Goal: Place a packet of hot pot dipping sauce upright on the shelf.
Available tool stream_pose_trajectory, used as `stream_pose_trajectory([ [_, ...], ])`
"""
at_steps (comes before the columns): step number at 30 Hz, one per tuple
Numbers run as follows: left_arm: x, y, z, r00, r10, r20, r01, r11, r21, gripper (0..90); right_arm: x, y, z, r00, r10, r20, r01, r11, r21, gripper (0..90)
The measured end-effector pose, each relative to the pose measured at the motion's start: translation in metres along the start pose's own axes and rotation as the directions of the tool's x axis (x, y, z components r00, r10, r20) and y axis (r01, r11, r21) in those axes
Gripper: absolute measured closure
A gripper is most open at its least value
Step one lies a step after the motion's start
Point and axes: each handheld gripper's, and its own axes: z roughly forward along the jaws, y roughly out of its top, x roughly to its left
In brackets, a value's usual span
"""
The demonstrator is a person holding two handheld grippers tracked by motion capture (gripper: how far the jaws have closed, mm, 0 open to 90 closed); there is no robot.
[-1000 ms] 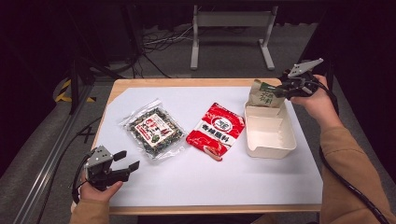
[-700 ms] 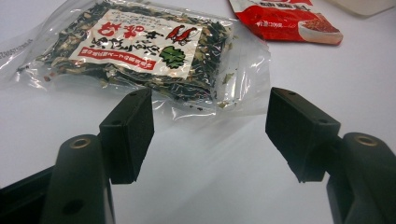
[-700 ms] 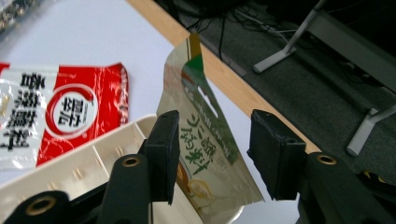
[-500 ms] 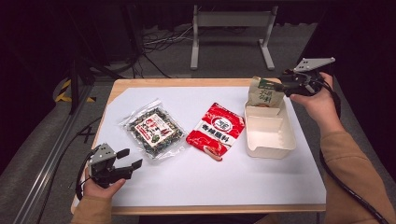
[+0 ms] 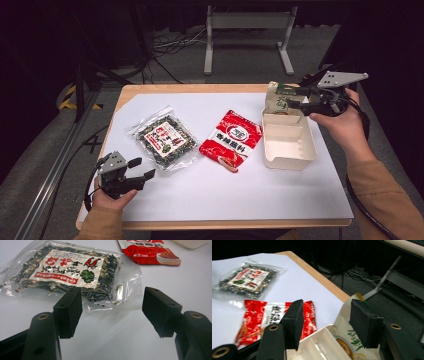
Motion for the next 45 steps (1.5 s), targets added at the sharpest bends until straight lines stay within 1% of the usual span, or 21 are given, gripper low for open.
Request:
stream_pose_trajectory([
  [2,0.000,0.001,0.001,1.0000,-0.001,0.005,0.001,1.0000,0.001,32.9,0.007,0.000,-0.004,0.9997,0.013,-0.023,-0.013,1.000,-0.011,43.9],
  [3,0.000,0.002,0.002,1.0000,0.002,0.006,-0.002,1.0000,0.000,32.9,0.011,-0.001,-0.005,0.9993,0.021,-0.032,-0.022,1.000,-0.016,42.0],
  [6,0.000,0.003,0.003,0.9999,0.005,0.013,-0.005,1.0000,0.001,32.9,0.024,-0.003,-0.008,0.9976,0.053,-0.043,-0.054,0.999,-0.010,39.8],
  [9,0.000,0.004,0.004,0.9998,-0.002,0.022,0.002,1.0000,-0.006,32.9,0.036,-0.007,-0.010,0.9954,0.079,-0.054,-0.079,0.997,-0.011,40.0],
  [11,0.001,0.005,0.004,0.9996,-0.006,0.027,0.006,1.0000,-0.006,32.9,0.045,-0.011,-0.011,0.9916,0.103,-0.078,-0.105,0.994,-0.017,40.8],
  [14,0.001,0.005,0.005,0.9996,-0.004,0.028,0.004,1.0000,-0.006,32.9,0.056,-0.015,-0.011,0.9893,0.109,-0.097,-0.112,0.994,-0.020,41.8],
  [19,0.002,0.005,0.005,0.9996,-0.002,0.028,0.003,1.0000,-0.009,32.9,0.071,-0.023,-0.012,0.9838,0.124,-0.129,-0.129,0.991,-0.036,43.7],
  [23,0.001,0.005,0.004,0.9996,-0.004,0.027,0.005,0.9999,-0.009,32.6,0.081,-0.029,-0.012,0.9819,0.118,-0.148,-0.127,0.991,-0.049,44.9],
  [25,0.001,0.005,0.005,0.9996,0.007,0.029,-0.007,0.9999,-0.008,32.0,0.087,-0.032,-0.011,0.9799,0.119,-0.160,-0.129,0.990,-0.056,45.6],
  [26,0.000,0.005,0.005,0.9996,0.004,0.030,-0.004,1.0000,-0.006,31.6,0.089,-0.034,-0.011,0.9796,0.117,-0.163,-0.128,0.990,-0.056,46.2],
  [27,0.000,0.005,0.005,0.9995,0.010,0.031,-0.010,0.9999,-0.002,31.4,0.092,-0.035,-0.011,0.9802,0.113,-0.163,-0.124,0.991,-0.056,46.9],
  [29,-0.001,0.006,0.005,0.9995,0.006,0.032,-0.006,1.0000,-0.003,31.0,0.094,-0.038,-0.010,0.9803,0.108,-0.165,-0.119,0.991,-0.055,48.2],
  [31,-0.002,0.008,0.005,0.9993,0.009,0.037,-0.009,0.9999,-0.005,30.0,0.099,-0.042,-0.010,0.9782,0.105,-0.179,-0.117,0.991,-0.057,50.2],
  [33,-0.005,0.012,0.005,0.9989,0.028,0.038,-0.028,0.9996,-0.003,28.0,0.102,-0.047,-0.011,0.9782,0.105,-0.179,-0.117,0.991,-0.058,51.6],
  [34,-0.006,0.014,0.006,0.9983,0.044,0.040,-0.044,0.9990,0.003,27.1,0.103,-0.050,-0.010,0.9779,0.106,-0.180,-0.118,0.991,-0.059,51.9],
  [36,-0.009,0.018,0.008,0.9976,0.049,0.048,-0.050,0.9987,0.014,25.7,0.103,-0.054,-0.010,0.9791,0.105,-0.174,-0.117,0.991,-0.060,51.9],
  [39,-0.014,0.029,0.015,0.9965,0.062,0.055,-0.065,0.9969,0.044,24.6,0.102,-0.060,-0.009,0.9798,0.106,-0.169,-0.119,0.991,-0.065,51.9],
  [42,-0.017,0.040,0.022,0.9957,0.041,0.082,-0.046,0.9974,0.055,25.0,0.102,-0.064,-0.009,0.9794,0.106,-0.172,-0.117,0.991,-0.057,51.9],
  [43,-0.017,0.044,0.025,0.9952,0.040,0.089,-0.046,0.9972,0.059,25.6,0.102,-0.066,-0.009,0.9795,0.104,-0.172,-0.115,0.992,-0.058,51.9],
  [45,-0.018,0.051,0.031,0.9929,0.031,0.114,-0.038,0.9976,0.058,27.1,0.102,-0.068,-0.009,0.9788,0.104,-0.176,-0.117,0.991,-0.063,51.9],
])
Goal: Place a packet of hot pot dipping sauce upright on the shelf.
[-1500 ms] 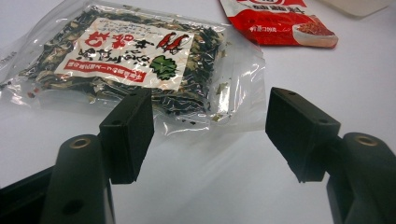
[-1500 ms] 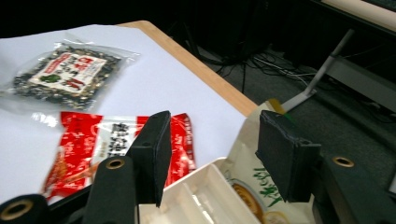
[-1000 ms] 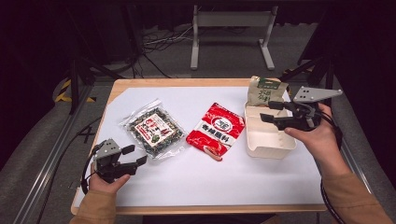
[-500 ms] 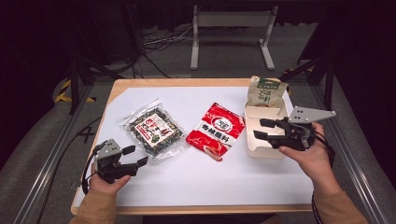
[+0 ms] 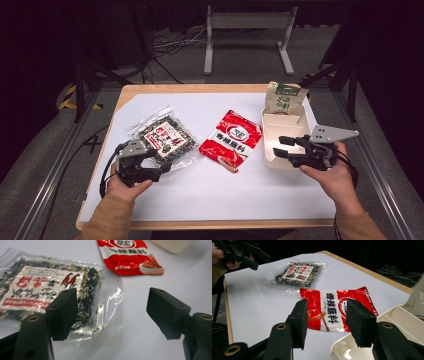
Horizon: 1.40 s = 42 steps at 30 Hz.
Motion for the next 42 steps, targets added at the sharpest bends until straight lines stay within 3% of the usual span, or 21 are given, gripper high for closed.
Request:
stream_pose_trajectory([
  [3,0.001,0.013,0.011,1.0000,0.009,0.004,-0.009,1.0000,-0.002,28.8,0.001,-0.004,-0.001,1.0000,-0.001,-0.004,0.001,1.000,0.001,51.8],
  [7,0.001,0.029,0.030,0.9998,-0.014,0.013,0.014,0.9999,0.001,29.2,0.003,-0.012,-0.002,1.0000,-0.001,-0.005,0.001,1.000,0.009,51.8],
  [11,-0.002,0.048,0.050,0.9998,-0.012,0.014,0.012,0.9999,0.005,28.9,0.002,-0.021,-0.005,0.9999,0.016,0.001,-0.016,1.000,0.002,48.8],
  [15,-0.001,0.063,0.064,0.9981,-0.036,0.050,0.036,0.9993,0.007,28.8,0.002,-0.027,-0.005,0.9999,0.013,-0.001,-0.013,1.000,0.003,46.8],
  [19,-0.003,0.077,0.075,0.9984,-0.029,0.048,0.028,0.9995,0.017,28.4,0.003,-0.033,-0.005,0.9999,0.011,-0.012,-0.011,1.000,0.010,46.1],
  [28,-0.008,0.097,0.099,0.9986,-0.023,0.047,0.021,0.9984,0.052,28.2,0.004,-0.050,0.006,0.9988,0.009,-0.047,-0.007,0.998,0.056,44.2],
  [30,-0.008,0.105,0.110,0.9979,-0.035,0.054,0.032,0.9979,0.055,28.7,0.004,-0.052,0.006,0.9985,0.014,-0.052,-0.011,0.998,0.058,43.9],
  [36,-0.006,0.116,0.122,0.9961,-0.065,0.060,0.062,0.9969,0.049,28.4,0.003,-0.056,0.006,0.9979,0.012,-0.063,-0.008,0.998,0.065,42.0],
  [42,-0.002,0.128,0.133,0.9966,-0.067,0.048,0.065,0.9963,0.056,27.7,0.002,-0.058,0.004,0.9978,0.006,-0.065,-0.002,0.998,0.061,41.0],
])
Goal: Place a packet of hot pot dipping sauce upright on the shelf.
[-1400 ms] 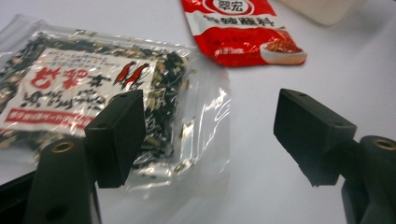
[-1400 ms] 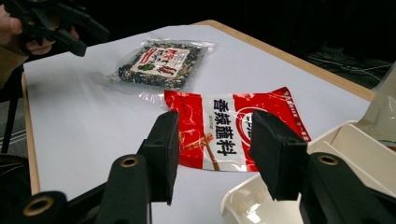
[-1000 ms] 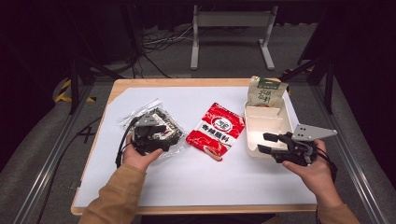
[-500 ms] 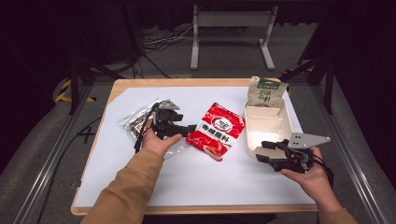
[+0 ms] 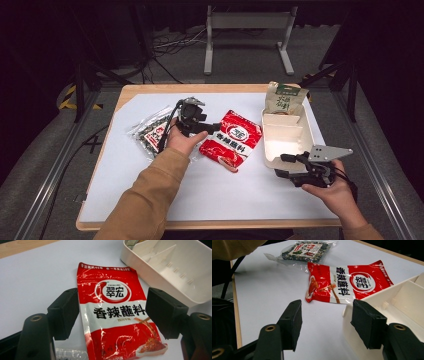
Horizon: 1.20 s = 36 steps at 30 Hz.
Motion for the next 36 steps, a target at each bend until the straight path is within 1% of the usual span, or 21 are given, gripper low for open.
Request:
stream_pose_trajectory([
  [5,-0.001,0.005,0.014,0.9999,-0.003,-0.015,0.004,0.9993,0.038,29.0,-0.001,-0.001,-0.002,0.9999,-0.016,0.004,0.016,1.000,0.001,40.0],
  [7,-0.002,0.007,0.020,0.9994,0.011,-0.033,-0.009,0.9982,0.060,28.8,-0.002,-0.002,-0.004,0.9999,-0.015,0.004,0.015,1.000,-0.005,40.0],
  [10,-0.001,0.007,0.031,0.9982,0.018,-0.058,-0.013,0.9962,0.087,27.9,-0.002,-0.003,-0.006,0.9999,-0.015,0.001,0.015,1.000,-0.010,40.0],
  [12,0.002,0.007,0.036,0.9978,0.008,-0.066,-0.001,0.9959,0.091,27.1,-0.002,-0.004,-0.006,0.9999,-0.017,0.002,0.017,1.000,-0.010,39.7],
  [13,0.002,0.007,0.036,0.9978,0.008,-0.066,-0.001,0.9959,0.091,26.7,-0.002,-0.005,-0.006,0.9998,-0.018,0.003,0.018,1.000,-0.009,39.5],
  [14,0.005,0.005,0.041,0.9971,-0.021,-0.073,0.028,0.9952,0.093,26.1,-0.002,-0.005,-0.006,0.9998,-0.020,0.004,0.020,1.000,-0.007,39.4],
  [15,0.005,0.005,0.041,0.9971,-0.021,-0.073,0.028,0.9952,0.093,26.0,-0.002,-0.005,-0.006,0.9998,-0.021,0.006,0.021,1.000,-0.005,39.4],
  [16,0.008,0.003,0.048,0.9961,-0.032,-0.082,0.041,0.9934,0.107,25.5,-0.002,-0.006,-0.007,0.9997,-0.020,0.009,0.020,1.000,-0.004,39.4],
  [19,0.010,0.001,0.057,0.9925,-0.037,-0.116,0.053,0.9890,0.138,25.2,-0.003,-0.006,-0.010,0.9997,-0.019,0.017,0.019,1.000,-0.009,38.9],
  [20,0.010,0.001,0.057,0.9925,-0.037,-0.116,0.053,0.9890,0.138,25.2,-0.003,-0.006,-0.010,0.9997,-0.019,0.017,0.019,1.000,-0.009,38.9],
  [21,0.014,0.000,0.062,0.9913,-0.050,-0.122,0.068,0.9869,0.146,25.2,-0.002,-0.006,-0.011,0.9995,-0.019,0.025,0.020,1.000,-0.007,38.3],
  [22,0.014,0.000,0.062,0.9913,-0.050,-0.122,0.068,0.9869,0.146,25.2,-0.002,-0.006,-0.011,0.9995,-0.019,0.025,0.020,1.000,-0.007,38.3],
  [24,0.017,-0.002,0.066,0.9892,-0.065,-0.132,0.087,0.9824,0.165,25.0,-0.001,-0.007,-0.011,0.9994,-0.019,0.029,0.020,1.000,-0.005,37.8],
  [26,0.021,-0.004,0.072,0.9875,-0.068,-0.143,0.095,0.9757,0.197,24.3,-0.001,-0.008,-0.011,0.9992,-0.020,0.033,0.020,1.000,0.000,37.4],
  [27,0.021,-0.004,0.072,0.9875,-0.068,-0.143,0.095,0.9757,0.197,24.3,0.000,-0.009,-0.011,0.9992,-0.018,0.036,0.017,1.000,0.002,37.2],
  [31,0.026,-0.007,0.080,0.9848,-0.082,-0.153,0.119,0.9603,0.252,23.9,0.001,-0.010,-0.012,0.9989,-0.015,0.044,0.015,1.000,0.003,36.2],
  [32,0.026,-0.007,0.081,0.9846,-0.087,-0.152,0.125,0.9556,0.267,23.9,0.001,-0.010,-0.013,0.9988,-0.015,0.047,0.015,1.000,0.004,36.0],
  [33,0.027,-0.006,0.083,0.9849,-0.088,-0.149,0.127,0.9509,0.282,23.5,0.001,-0.011,-0.013,0.9987,-0.014,0.049,0.014,1.000,0.004,35.8],
  [36,0.025,-0.005,0.086,0.9855,-0.075,-0.152,0.120,0.9429,0.311,23.1,0.002,-0.012,-0.015,0.9984,-0.011,0.056,0.011,1.000,0.007,35.5],
])
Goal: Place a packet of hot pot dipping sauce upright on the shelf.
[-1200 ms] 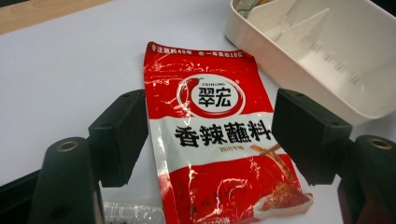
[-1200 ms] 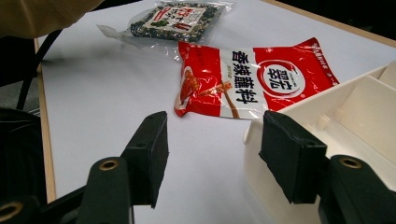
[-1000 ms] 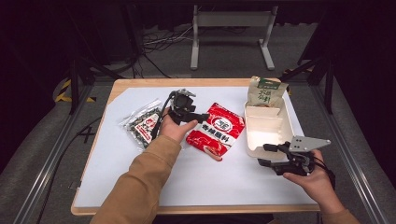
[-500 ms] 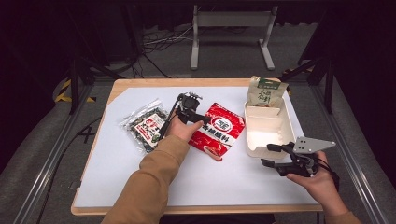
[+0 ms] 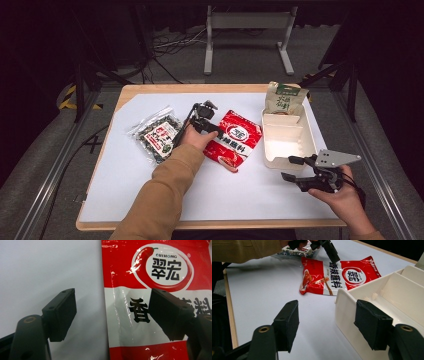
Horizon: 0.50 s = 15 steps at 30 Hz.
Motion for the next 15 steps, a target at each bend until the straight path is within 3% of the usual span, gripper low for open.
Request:
stream_pose_trajectory([
  [5,-0.0020,0.0012,0.0049,0.9999,0.005,0.012,-0.005,0.9990,0.045,23.2,0.0009,-0.0019,0.0000,1.0000,0.004,0.004,-0.004,1.000,0.002,34.9],
  [15,-0.0057,0.0021,0.0034,0.9990,0.011,0.044,-0.014,0.9974,0.071,35.0,0.0008,-0.0025,0.0019,0.9999,0.011,0.000,-0.011,1.000,0.003,33.5],
])
